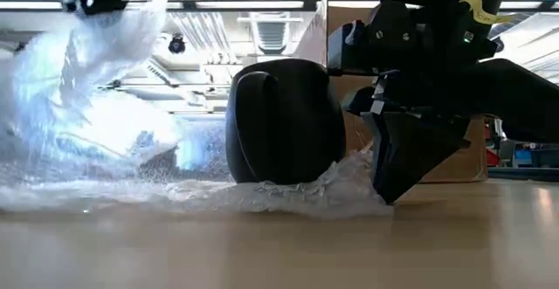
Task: Wrap mug
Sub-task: Wrap the black mug with transparent bubble wrap
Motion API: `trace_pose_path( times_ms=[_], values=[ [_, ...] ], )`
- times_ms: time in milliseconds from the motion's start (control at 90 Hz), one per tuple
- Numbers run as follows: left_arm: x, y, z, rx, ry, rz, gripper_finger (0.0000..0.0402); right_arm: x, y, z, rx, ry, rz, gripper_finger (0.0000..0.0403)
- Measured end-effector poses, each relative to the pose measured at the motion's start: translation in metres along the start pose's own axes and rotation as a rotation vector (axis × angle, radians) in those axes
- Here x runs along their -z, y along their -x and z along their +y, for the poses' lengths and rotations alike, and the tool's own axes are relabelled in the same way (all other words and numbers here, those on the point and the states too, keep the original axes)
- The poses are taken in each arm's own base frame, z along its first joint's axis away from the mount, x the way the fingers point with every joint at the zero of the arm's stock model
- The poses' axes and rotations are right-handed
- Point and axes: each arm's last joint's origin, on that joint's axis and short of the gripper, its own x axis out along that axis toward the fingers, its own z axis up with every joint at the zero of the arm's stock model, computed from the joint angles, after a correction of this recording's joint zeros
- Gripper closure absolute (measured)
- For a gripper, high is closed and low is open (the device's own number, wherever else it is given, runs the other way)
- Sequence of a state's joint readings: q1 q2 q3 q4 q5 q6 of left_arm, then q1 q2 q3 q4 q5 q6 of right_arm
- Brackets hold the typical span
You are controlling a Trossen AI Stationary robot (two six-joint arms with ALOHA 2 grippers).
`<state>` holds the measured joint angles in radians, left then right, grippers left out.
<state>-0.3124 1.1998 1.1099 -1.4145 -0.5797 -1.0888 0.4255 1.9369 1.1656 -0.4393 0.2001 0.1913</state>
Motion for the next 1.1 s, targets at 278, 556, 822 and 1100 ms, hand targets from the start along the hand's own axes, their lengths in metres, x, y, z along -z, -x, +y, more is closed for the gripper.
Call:
trace_pose_path(
  times_ms=[278, 556, 822, 1100],
  values=[
    [0.043, -0.04, 0.025, -0.106, 0.232, 0.075, 0.0307, 0.0, 0.0, 0.0, -0.001, -0.001, -0.002, 0.0401],
    [0.04, -0.024, 0.035, 0.0, 0.23, 0.117, 0.0155, 0.0, 0.0, 0.0, 0.0, 0.0, -0.004, 0.0401],
    [-0.012, 0.04, 0.031, 0.333, 0.232, -0.16, 0.0097, -0.001, 0.0, 0.0, -0.001, 0.004, -0.009, 0.0401],
    [-0.019, 0.035, -0.053, 0.829, -0.004, -0.176, 0.0106, 0.0, -0.001, 0.0, 0.0, 0.0, -0.008, 0.0401]
  ],
)
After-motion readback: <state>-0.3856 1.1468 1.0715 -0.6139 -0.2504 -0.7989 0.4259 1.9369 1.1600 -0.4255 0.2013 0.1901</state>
